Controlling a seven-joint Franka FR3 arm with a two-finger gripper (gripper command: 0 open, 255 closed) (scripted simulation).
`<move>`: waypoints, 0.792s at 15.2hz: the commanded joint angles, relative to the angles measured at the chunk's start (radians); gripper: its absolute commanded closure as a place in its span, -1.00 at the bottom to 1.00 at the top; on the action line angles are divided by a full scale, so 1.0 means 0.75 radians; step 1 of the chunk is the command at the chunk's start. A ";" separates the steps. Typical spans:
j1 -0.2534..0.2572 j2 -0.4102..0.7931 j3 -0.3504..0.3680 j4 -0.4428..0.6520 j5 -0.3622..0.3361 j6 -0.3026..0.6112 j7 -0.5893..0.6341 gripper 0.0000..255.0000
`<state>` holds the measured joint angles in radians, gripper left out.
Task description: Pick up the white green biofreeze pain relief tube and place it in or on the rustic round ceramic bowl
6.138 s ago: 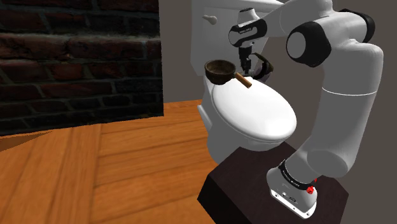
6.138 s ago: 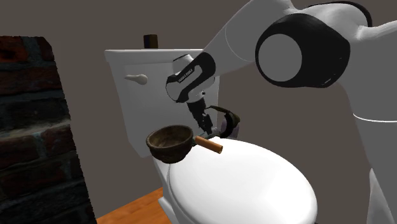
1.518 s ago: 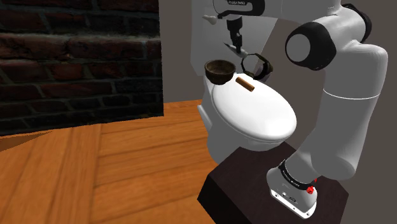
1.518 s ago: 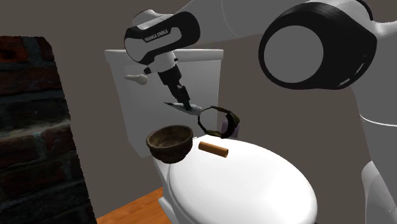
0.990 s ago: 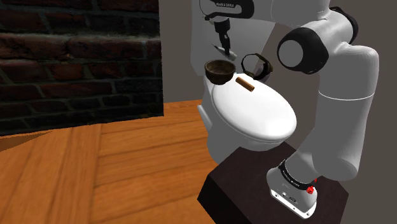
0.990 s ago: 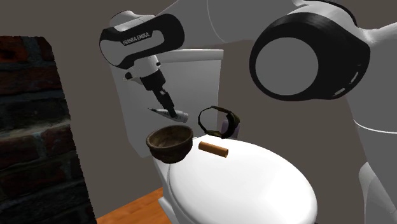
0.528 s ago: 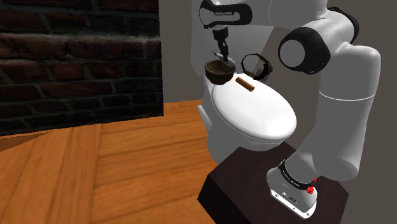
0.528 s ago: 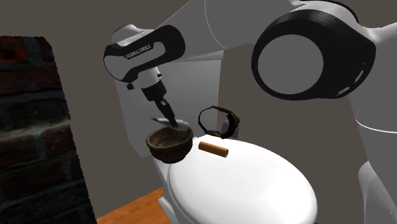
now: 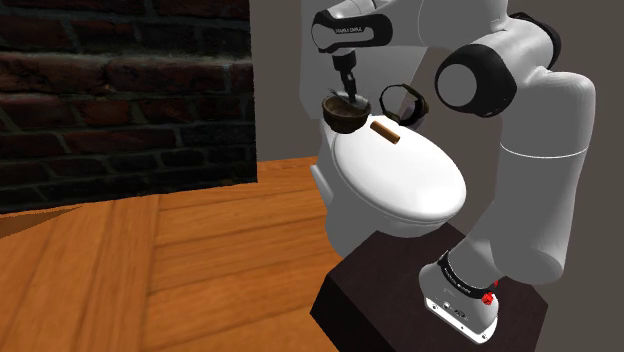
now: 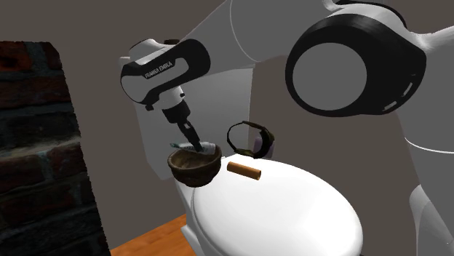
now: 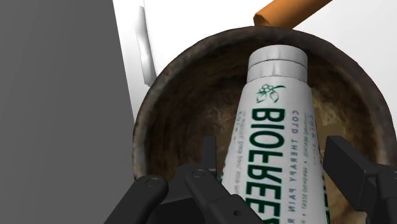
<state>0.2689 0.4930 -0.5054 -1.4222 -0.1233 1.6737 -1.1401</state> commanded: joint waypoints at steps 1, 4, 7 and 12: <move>-0.001 0.000 -0.001 -0.001 0.000 0.000 0.000 1.00; 0.000 0.000 -0.001 -0.001 -0.001 0.000 0.000 -1.00; 0.000 0.000 -0.001 -0.001 -0.001 0.000 0.001 -1.00; -0.007 0.037 0.005 0.182 0.015 -0.148 -0.014 -1.00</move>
<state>0.2613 0.5170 -0.5031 -1.3236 -0.1139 1.5991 -1.1509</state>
